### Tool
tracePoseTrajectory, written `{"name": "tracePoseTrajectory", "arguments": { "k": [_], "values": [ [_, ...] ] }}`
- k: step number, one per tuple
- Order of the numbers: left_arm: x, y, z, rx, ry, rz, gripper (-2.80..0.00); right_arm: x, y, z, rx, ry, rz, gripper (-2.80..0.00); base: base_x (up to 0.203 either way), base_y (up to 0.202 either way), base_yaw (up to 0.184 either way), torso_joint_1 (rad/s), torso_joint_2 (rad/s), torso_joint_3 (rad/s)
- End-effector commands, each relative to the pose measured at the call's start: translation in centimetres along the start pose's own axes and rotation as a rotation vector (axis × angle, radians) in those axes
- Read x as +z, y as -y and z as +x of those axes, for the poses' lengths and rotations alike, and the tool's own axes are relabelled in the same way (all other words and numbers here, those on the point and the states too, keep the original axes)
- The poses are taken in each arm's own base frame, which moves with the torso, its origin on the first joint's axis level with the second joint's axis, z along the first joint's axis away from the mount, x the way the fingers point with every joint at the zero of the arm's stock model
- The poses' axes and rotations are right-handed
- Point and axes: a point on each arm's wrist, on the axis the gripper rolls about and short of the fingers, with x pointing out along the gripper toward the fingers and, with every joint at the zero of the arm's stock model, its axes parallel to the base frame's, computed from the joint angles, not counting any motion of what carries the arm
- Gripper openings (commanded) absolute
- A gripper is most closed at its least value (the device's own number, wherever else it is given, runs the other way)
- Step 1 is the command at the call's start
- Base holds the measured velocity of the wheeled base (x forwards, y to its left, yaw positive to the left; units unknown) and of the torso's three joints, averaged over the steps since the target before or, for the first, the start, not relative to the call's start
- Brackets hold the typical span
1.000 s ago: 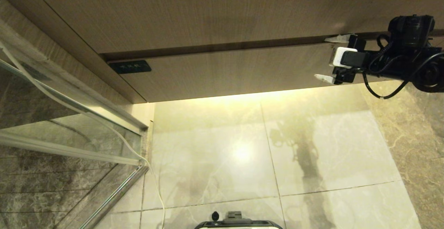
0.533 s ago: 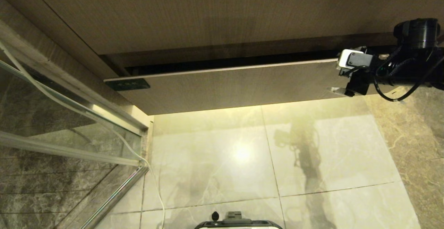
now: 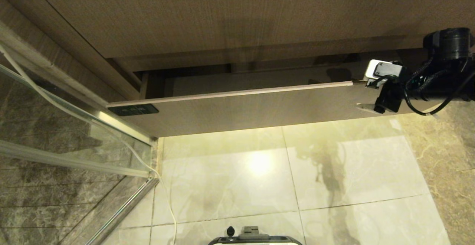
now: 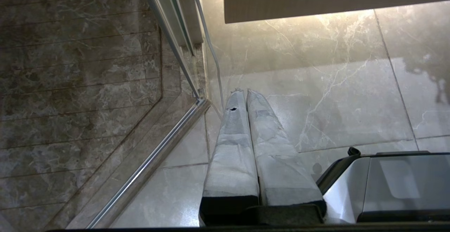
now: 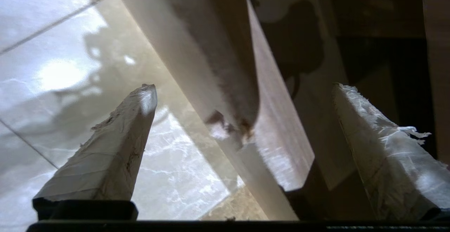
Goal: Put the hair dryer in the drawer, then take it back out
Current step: Pull open the drawer
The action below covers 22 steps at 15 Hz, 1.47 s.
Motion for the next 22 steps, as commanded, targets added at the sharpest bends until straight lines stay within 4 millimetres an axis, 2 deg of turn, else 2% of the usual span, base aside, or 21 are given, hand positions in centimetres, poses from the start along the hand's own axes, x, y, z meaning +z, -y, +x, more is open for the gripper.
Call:
{"name": "tracePoseTrajectory", "arguments": {
  "k": [1,3,7,9,10,13,14,17,22],
  "values": [
    [0.0,0.0,0.0,0.0,0.0,-0.001,-2.8,0.6,-0.8,-3.1,0.025,-0.009,0.0,0.0,0.0,0.0,0.0,0.0,0.0,0.0],
    [0.0,0.0,0.0,0.0,0.0,-0.001,-2.8,0.5,-1.9,-5.8,0.064,-0.033,0.019,0.0,0.0,0.0,0.0,0.0,0.0,0.0],
    [0.0,0.0,0.0,0.0,0.0,-0.001,-2.8,1.2,-3.8,-11.7,0.022,-0.029,0.076,0.0,0.0,0.0,0.0,0.0,0.0,0.0],
    [0.0,0.0,0.0,0.0,0.0,-0.001,-2.8,1.5,-4.7,-14.1,-0.013,-0.018,0.191,0.0,0.0,0.0,0.0,0.0,0.0,0.0],
    [0.0,0.0,0.0,0.0,0.0,-0.001,-2.8,1.8,-5.4,-16.0,-0.043,-0.003,0.272,0.0,0.0,0.0,0.0,0.0,0.0,0.0],
    [0.0,0.0,0.0,0.0,0.0,-0.001,-2.8,1.7,-8.9,-20.0,-0.075,0.012,0.51,0.0,0.0,0.0,0.0,0.0,0.0,0.0],
    [0.0,0.0,0.0,0.0,0.0,-0.001,-2.8,1.4,-10.2,-21.0,-0.078,0.003,0.545,-2.8,0.0,0.0,0.0,0.0,0.0,0.0],
    [0.0,0.0,0.0,0.0,0.001,-0.001,-2.8,0.9,-12.6,-22.8,-0.147,-0.056,0.598,-2.8,0.0,0.0,0.0,0.0,0.0,0.0],
    [0.0,0.0,0.0,0.0,0.0,-0.001,-2.8,0.4,-16.0,-25.2,-0.246,-0.003,0.797,-2.8,0.0,0.0,0.0,0.0,0.0,0.0]
  ]
}}
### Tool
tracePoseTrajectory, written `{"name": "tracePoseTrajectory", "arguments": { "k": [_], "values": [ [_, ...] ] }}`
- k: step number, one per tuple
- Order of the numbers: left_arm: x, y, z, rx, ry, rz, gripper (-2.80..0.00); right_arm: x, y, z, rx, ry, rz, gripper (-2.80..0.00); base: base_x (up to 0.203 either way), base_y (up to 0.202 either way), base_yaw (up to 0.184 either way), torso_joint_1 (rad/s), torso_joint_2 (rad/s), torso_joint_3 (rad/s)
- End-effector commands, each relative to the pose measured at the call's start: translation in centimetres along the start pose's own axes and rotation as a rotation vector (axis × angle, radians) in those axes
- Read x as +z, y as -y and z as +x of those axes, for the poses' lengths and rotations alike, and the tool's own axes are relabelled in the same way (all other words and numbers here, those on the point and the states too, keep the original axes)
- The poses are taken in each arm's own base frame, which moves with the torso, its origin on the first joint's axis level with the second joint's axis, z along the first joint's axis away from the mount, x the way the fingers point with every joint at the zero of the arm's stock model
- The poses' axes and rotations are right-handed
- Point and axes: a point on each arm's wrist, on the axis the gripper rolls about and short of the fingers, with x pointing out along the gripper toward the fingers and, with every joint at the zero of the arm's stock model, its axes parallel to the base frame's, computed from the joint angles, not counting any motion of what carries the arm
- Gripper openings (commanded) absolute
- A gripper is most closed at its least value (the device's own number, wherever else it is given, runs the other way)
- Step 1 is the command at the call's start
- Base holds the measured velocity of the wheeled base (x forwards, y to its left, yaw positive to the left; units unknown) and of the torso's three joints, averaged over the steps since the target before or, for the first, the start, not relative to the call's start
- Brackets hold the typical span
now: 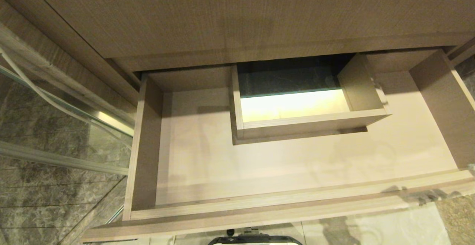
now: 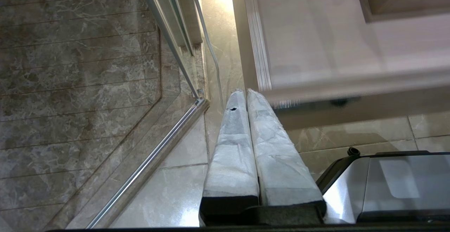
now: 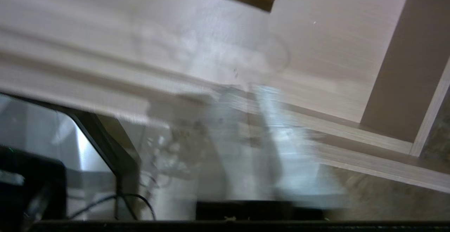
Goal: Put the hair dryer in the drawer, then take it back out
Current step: Pull open the drawer
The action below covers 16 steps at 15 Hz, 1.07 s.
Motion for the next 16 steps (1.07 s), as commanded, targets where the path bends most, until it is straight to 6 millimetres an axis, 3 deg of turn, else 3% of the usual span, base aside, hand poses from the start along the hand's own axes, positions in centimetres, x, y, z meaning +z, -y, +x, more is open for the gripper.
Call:
{"name": "tracePoseTrajectory", "arguments": {
  "k": [1,3,5,7,10,16],
  "values": [
    [0.0,0.0,0.0,0.0,-0.001,0.0,-2.8,-1.5,-1.0,-2.1,-0.042,0.071,0.064,-2.8,0.0,0.0,0.0,0.0,0.0,0.0],
    [0.0,0.0,0.0,0.0,-0.001,0.0,-2.8,-3.4,-2.0,-3.3,-0.079,0.138,0.13,-2.8,0.0,0.0,0.0,0.0,0.0,0.0],
    [0.0,0.0,0.0,0.0,-0.001,0.0,-2.8,-6.7,-3.6,-5.2,-0.143,0.24,0.17,-2.8,0.0,0.0,0.0,0.0,0.0,0.0],
    [0.0,0.0,0.0,0.0,-0.001,0.0,-2.8,-9.7,-5.0,-5.9,-0.172,0.311,0.203,-2.8,0.0,0.0,0.0,0.0,0.0,0.0],
    [0.0,0.0,0.0,0.0,-0.001,0.0,-2.8,-14.4,-6.4,-4.6,-0.231,0.419,0.255,-2.8,0.0,0.0,0.0,0.0,0.0,0.0],
    [0.0,0.0,0.0,0.0,-0.001,0.0,-2.8,-15.2,-6.5,-4.3,-0.085,0.523,0.232,-2.8,0.0,0.0,0.0,0.0,0.0,0.0]
  ]
}}
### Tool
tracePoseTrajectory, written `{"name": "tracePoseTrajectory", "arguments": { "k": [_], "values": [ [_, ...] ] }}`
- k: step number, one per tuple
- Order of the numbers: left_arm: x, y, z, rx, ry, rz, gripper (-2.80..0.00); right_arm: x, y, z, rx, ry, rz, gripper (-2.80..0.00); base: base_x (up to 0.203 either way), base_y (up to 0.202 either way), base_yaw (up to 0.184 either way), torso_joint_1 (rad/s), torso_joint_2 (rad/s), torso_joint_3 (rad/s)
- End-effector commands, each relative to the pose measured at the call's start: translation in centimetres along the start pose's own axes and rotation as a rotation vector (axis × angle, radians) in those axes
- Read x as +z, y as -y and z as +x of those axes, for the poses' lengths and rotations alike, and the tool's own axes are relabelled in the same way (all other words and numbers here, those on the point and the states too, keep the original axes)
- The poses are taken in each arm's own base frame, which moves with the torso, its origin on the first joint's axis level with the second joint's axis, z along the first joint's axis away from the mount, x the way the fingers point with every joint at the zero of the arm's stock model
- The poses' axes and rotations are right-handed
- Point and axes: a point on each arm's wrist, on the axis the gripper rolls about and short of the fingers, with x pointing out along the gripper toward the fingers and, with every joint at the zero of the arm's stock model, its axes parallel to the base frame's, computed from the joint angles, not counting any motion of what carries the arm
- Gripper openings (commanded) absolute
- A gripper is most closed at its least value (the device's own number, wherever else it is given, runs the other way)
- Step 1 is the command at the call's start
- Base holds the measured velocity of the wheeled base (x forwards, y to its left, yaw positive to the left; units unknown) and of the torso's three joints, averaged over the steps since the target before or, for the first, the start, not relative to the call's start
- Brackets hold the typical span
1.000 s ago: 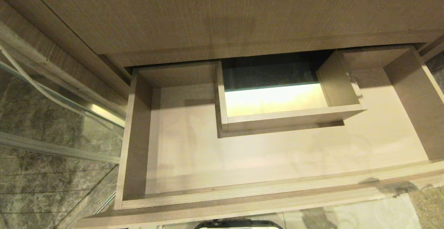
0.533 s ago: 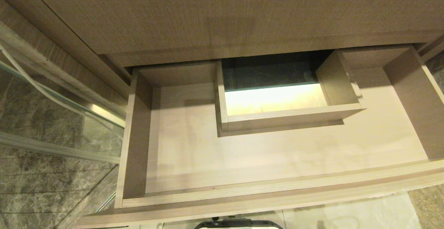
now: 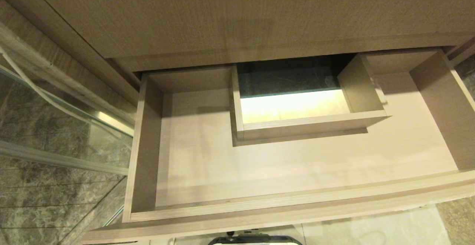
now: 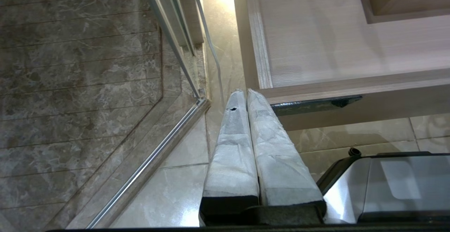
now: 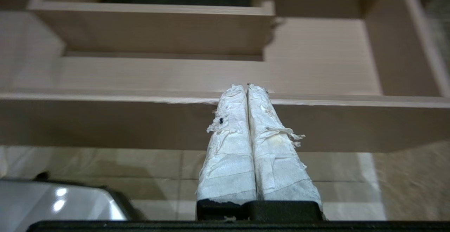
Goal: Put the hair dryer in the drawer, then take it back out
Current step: Pull open the drawer, then pick up the hairdryer
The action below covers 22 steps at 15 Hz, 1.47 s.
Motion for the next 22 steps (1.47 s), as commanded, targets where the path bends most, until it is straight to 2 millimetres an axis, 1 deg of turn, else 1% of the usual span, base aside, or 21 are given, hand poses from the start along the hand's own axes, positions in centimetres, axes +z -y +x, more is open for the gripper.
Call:
{"name": "tracePoseTrajectory", "arguments": {
  "k": [1,2,4,8,19,22],
  "values": [
    [-0.04,0.0,0.01,-0.001,-0.001,0.0,-2.8,-1.38,-0.1,-0.27,0.052,0.0,0.027,-2.8,0.0,0.0,0.0,0.0,0.0,0.0],
    [-0.04,0.0,0.01,-0.001,-0.001,0.0,-2.8,-1.48,-0.1,-0.28,0.079,-0.006,0.025,-2.8,0.0,0.0,0.0,0.0,0.0,0.0],
    [-0.04,0.0,0.01,-0.001,-0.001,0.0,-2.8,-2.17,-0.17,-0.34,0.099,-0.081,0.043,-2.8,0.0,0.0,0.0,0.0,0.0,0.0],
    [-0.02,0.0,0.0,-0.001,0.0,0.0,-2.8,-2.04,-0.14,-0.3,0.09,-0.063,0.084,-2.8,0.0,0.0,0.0,0.0,0.0,0.0],
    [-0.04,0.0,0.01,-0.001,-0.001,0.0,-2.8,-2.05,-0.14,-0.3,0.088,-0.064,0.086,-2.8,0.0,0.0,0.0,0.0,0.0,0.0],
    [-0.04,0.0,0.01,-0.001,-0.001,0.0,-2.8,-2.05,-0.14,-0.3,0.09,-0.064,0.082,-2.8,0.0,0.0,0.0,0.159,-0.06,-0.047]
  ]
}}
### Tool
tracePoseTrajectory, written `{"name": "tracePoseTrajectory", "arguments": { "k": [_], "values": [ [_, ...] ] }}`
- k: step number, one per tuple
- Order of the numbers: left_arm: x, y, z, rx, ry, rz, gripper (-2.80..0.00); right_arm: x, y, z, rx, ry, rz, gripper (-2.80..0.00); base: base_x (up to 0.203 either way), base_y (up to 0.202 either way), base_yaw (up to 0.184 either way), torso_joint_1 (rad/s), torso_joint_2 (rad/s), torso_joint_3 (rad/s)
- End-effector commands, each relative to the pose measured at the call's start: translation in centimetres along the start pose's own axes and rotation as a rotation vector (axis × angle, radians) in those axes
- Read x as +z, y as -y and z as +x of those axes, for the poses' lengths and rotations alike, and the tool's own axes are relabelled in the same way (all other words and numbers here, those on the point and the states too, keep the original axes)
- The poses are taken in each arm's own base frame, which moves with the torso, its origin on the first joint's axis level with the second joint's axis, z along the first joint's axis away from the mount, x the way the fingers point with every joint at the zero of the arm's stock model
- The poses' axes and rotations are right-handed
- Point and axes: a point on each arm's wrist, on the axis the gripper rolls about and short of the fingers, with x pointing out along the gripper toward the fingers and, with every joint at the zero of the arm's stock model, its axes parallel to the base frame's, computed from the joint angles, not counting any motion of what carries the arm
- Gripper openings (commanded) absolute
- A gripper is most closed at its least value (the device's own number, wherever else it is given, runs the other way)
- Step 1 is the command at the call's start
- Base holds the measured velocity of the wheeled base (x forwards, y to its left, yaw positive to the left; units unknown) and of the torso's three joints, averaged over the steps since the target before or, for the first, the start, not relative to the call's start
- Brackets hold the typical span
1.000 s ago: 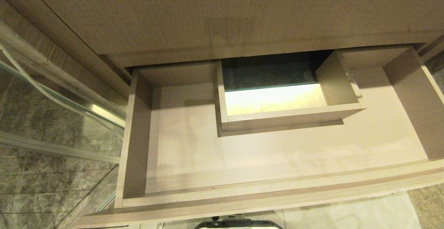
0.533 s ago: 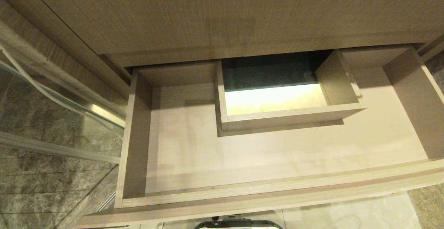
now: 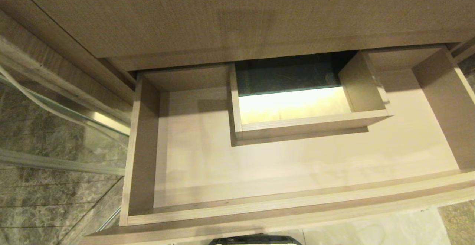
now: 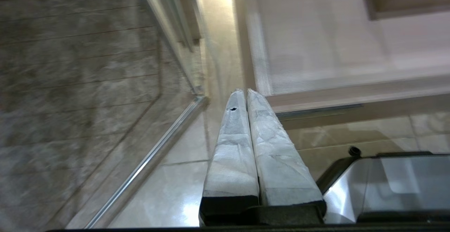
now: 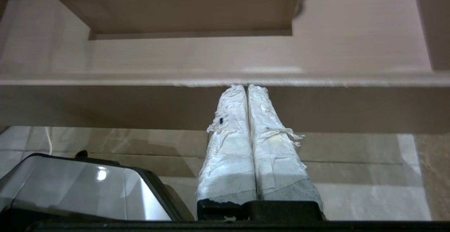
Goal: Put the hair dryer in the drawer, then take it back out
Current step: Pick up the hairdryer
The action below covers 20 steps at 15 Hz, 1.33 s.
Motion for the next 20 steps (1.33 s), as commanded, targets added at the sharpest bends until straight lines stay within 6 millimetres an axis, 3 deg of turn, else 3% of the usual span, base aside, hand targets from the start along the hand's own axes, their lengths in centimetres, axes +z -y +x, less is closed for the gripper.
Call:
{"name": "tracePoseTrajectory", "arguments": {
  "k": [1,5,13,20],
  "values": [
    [-0.05,0.0,0.01,-0.001,-0.002,0.0,-2.8,-1.17,-0.05,-0.09,0.0,0.0,0.0,-2.8,0.0,0.0,0.0,0.257,-0.3,-0.191],
    [-0.05,0.0,0.01,-0.001,-0.002,0.0,-2.8,-1.18,-0.05,-0.09,0.0,-0.002,-0.002,-2.8,0.0,0.0,0.0,0.202,-0.51,-0.17],
    [-0.05,0.0,0.01,-0.001,-0.002,0.0,-2.8,-1.18,-0.06,-0.09,0.002,-0.002,-0.008,-2.8,0.0,0.0,0.0,0.044,-0.08,-0.037],
    [-0.05,0.0,0.01,-0.001,-0.002,0.0,-2.8,-1.18,-0.05,-0.09,0.0,-0.002,-0.004,-2.8,0.0,0.0,0.0,0.166,-0.43,-0.197]
  ]
}}
